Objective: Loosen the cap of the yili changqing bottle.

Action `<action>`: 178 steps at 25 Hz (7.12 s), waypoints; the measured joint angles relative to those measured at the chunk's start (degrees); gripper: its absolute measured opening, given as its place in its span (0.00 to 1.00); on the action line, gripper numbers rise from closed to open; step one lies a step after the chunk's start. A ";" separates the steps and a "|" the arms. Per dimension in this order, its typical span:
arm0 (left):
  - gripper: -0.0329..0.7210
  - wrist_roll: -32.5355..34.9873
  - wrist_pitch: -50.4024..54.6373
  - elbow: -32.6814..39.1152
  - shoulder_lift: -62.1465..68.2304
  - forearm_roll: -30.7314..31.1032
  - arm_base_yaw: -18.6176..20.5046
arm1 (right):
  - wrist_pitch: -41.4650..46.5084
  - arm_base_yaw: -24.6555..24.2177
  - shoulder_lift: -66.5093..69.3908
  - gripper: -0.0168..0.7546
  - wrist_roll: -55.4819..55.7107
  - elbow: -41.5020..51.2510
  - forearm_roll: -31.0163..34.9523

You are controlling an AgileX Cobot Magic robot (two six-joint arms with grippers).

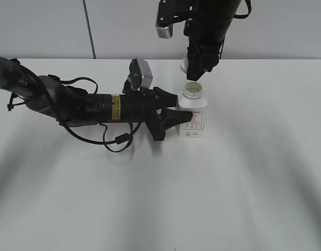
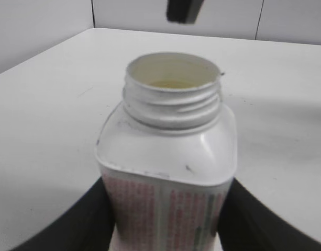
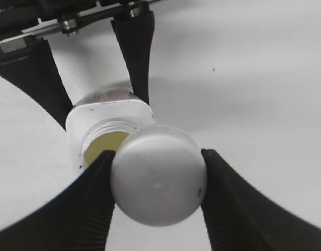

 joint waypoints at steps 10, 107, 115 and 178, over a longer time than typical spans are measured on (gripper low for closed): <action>0.52 0.00 0.00 0.00 0.00 0.00 0.00 | -0.02 -1.33 -5.59 0.53 52.59 -0.04 -3.37; 0.82 -17.99 72.19 0.10 -27.83 12.51 7.51 | -32.63 -16.12 -35.76 0.79 61.04 44.64 -6.75; 0.82 16.80 98.61 0.10 -30.00 -28.43 7.57 | -28.91 -16.12 -38.39 0.79 60.98 44.48 -7.14; 0.81 37.68 120.29 49.82 -101.28 -74.98 7.57 | -12.27 -19.68 -93.53 0.79 55.12 86.46 0.22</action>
